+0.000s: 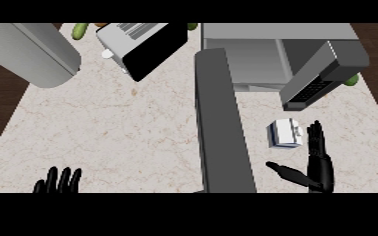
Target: Pick up the milk, place it into the microwave and close the microwave
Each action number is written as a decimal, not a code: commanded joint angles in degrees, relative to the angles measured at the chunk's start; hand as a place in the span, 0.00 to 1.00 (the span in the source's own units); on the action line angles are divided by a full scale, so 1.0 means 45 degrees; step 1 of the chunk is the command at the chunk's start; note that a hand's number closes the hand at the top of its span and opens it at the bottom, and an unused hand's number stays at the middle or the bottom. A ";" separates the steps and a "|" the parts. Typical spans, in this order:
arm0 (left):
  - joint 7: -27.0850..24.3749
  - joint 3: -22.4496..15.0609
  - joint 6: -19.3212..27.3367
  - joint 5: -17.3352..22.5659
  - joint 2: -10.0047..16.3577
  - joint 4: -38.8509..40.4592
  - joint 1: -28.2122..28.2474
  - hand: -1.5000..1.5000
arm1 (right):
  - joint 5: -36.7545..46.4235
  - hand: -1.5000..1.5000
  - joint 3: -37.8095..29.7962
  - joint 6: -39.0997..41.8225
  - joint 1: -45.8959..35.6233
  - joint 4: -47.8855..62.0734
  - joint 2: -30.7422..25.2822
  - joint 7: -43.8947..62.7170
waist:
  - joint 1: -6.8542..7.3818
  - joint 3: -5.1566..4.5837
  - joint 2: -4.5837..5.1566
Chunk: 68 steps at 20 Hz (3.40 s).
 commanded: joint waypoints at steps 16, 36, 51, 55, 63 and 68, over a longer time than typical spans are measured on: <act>-0.0800 -0.0134 -0.0045 0.0199 0.0501 0.0148 0.0433 0.00 | -0.0289 0.00 -0.0403 0.0029 -0.2122 0.3224 -0.0018 -0.1656 | 0.0006 -0.0002 0.0003; -0.0477 -0.0141 -0.0152 0.0459 0.0801 -0.0166 0.0571 0.00 | -0.0039 1.00 -0.1227 -0.1371 -0.4531 0.4262 -0.0011 -0.2855 | 0.0194 0.0019 0.0061; -0.1287 0.0075 -0.0662 0.0969 0.0990 0.0066 0.1031 0.00 | 0.0527 1.00 0.0007 0.0053 -0.4105 0.2695 0.0174 -0.2252 | -0.0095 -0.0019 -0.0064; -0.0778 -0.0201 -0.0497 0.0792 0.0810 0.0556 0.0185 0.00 | 0.0496 1.00 0.0565 0.0206 -0.2630 0.0441 0.0171 -0.1321 | -0.0290 -0.0030 -0.0090; -0.1192 -0.1087 -0.0251 0.0226 0.0828 -0.0496 0.1472 0.00 | 0.0381 1.00 0.2102 0.0796 0.1287 -0.5924 0.0163 0.1864 | -0.0246 -0.0028 -0.0098; -0.1697 -0.0489 -0.0470 0.0717 0.1134 -0.0524 0.2058 0.00 | -0.0602 1.00 0.3059 0.1809 0.1969 -0.8098 0.1407 0.3066 | -0.0140 -0.0027 -0.0098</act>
